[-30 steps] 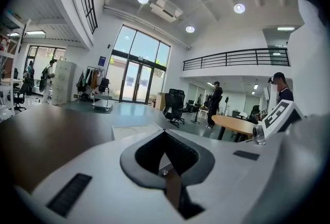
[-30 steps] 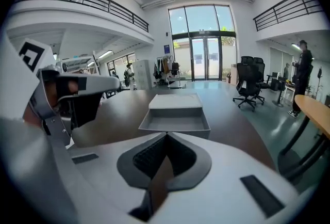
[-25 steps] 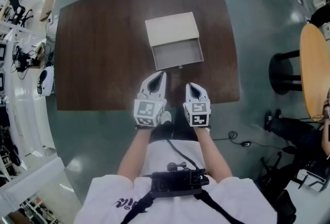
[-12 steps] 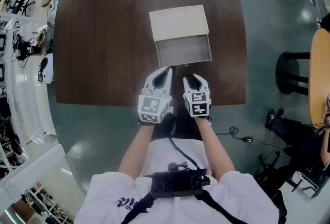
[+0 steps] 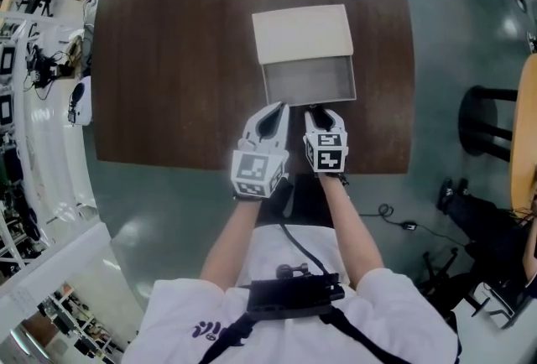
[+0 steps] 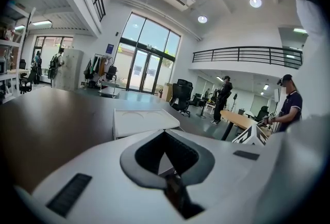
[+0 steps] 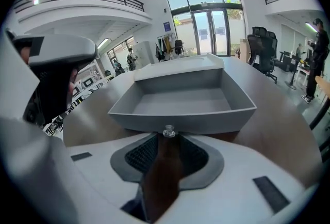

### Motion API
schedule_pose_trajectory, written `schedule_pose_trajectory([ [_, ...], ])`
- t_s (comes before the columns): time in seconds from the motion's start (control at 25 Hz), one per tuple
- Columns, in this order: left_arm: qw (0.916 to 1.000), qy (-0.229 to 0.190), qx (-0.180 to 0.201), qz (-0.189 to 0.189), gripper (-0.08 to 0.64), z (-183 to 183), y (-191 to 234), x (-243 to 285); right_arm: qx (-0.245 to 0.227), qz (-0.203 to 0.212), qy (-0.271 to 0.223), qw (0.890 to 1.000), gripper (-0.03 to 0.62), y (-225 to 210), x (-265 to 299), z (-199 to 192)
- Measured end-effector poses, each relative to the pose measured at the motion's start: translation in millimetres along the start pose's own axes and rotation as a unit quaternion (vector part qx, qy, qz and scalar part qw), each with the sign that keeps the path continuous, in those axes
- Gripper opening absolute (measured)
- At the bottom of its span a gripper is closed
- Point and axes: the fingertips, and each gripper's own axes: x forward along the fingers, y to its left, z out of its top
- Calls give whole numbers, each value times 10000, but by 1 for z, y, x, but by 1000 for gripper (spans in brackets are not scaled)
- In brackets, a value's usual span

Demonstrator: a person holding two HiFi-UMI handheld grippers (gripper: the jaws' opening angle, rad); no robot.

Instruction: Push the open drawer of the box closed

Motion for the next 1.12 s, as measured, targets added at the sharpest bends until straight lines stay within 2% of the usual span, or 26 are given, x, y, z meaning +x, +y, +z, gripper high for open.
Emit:
schedule_pose_trajectory([
  [0.52, 9999, 39, -25, 113, 9, 1, 7, 8, -139, -69, 33, 9999, 77, 1, 13, 14],
  [1.12, 9991, 76, -164, 381, 9, 5, 36, 36, -281, -7, -99, 9996, 77, -16, 54, 76],
])
